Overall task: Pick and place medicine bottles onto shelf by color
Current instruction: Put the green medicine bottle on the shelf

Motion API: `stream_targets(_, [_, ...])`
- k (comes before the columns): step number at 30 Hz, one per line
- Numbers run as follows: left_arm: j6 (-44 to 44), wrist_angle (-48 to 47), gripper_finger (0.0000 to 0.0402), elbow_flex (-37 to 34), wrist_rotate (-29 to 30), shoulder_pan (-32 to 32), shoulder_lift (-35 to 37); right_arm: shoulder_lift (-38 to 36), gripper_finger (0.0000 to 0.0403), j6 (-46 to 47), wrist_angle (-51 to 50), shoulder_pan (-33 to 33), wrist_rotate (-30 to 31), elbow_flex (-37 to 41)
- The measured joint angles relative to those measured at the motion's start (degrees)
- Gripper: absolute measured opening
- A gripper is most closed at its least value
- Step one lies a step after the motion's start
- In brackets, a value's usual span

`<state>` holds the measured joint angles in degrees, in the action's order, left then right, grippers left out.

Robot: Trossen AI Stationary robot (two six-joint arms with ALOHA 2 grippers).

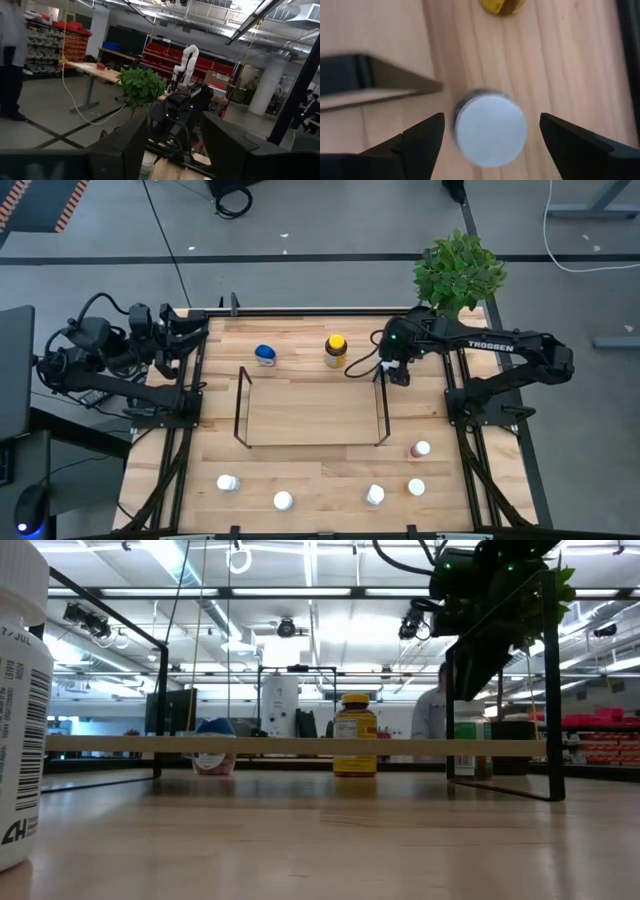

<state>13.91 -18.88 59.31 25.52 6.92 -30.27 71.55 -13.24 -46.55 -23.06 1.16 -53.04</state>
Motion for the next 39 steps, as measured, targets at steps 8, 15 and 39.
stream_targets(8, [0.0, -0.2, 0.0198, 0.0, 0.0, 0.0, -0.6, 0.0, 0.0336, 0.0, 1.9, -1.7, -1.1, 3.5])
stream_targets(15, [0.0, -0.3, 0.0194, 0.0, 0.0, 0.0, -0.9, 0.0, 0.0335, 2.6, 2.9, -1.6, 0.4, 4.8])
stream_targets(39, [0.5, -0.3, 0.0184, 0.0, 0.0, 0.0, -1.3, 0.0, 0.0239, 6.6, -0.4, -1.6, 6.4, -0.4])
